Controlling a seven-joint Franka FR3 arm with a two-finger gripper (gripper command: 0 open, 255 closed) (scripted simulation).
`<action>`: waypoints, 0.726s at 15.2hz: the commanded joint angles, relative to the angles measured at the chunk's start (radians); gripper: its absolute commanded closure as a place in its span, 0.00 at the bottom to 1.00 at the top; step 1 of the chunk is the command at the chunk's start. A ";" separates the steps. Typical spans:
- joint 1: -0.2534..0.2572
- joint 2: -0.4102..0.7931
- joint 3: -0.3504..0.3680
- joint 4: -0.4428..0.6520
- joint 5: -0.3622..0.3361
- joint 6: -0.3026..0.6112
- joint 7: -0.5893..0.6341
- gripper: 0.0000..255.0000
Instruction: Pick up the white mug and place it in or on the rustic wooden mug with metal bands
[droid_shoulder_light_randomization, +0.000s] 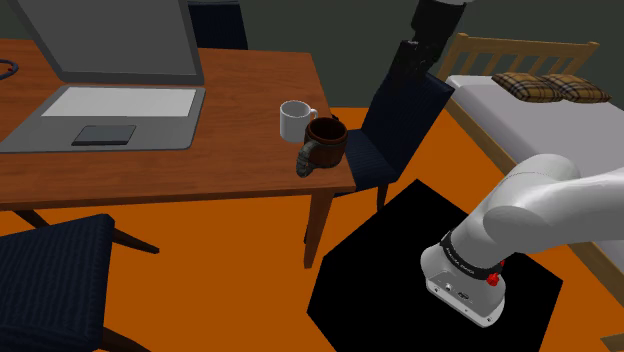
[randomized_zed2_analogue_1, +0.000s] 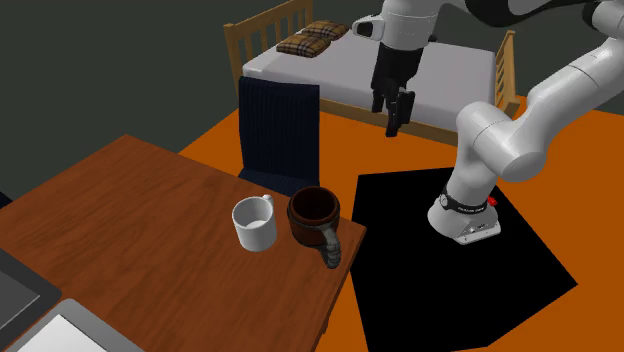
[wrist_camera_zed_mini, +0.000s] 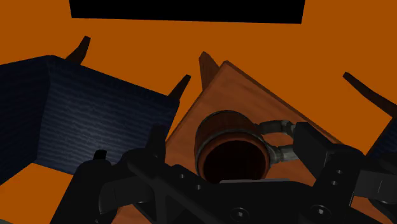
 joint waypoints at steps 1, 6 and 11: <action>0.000 0.000 0.000 0.000 0.000 0.000 0.000 0.00; 0.005 0.165 0.031 0.015 0.010 0.152 0.021 0.00; 0.006 0.347 0.061 0.066 0.009 0.285 0.044 0.00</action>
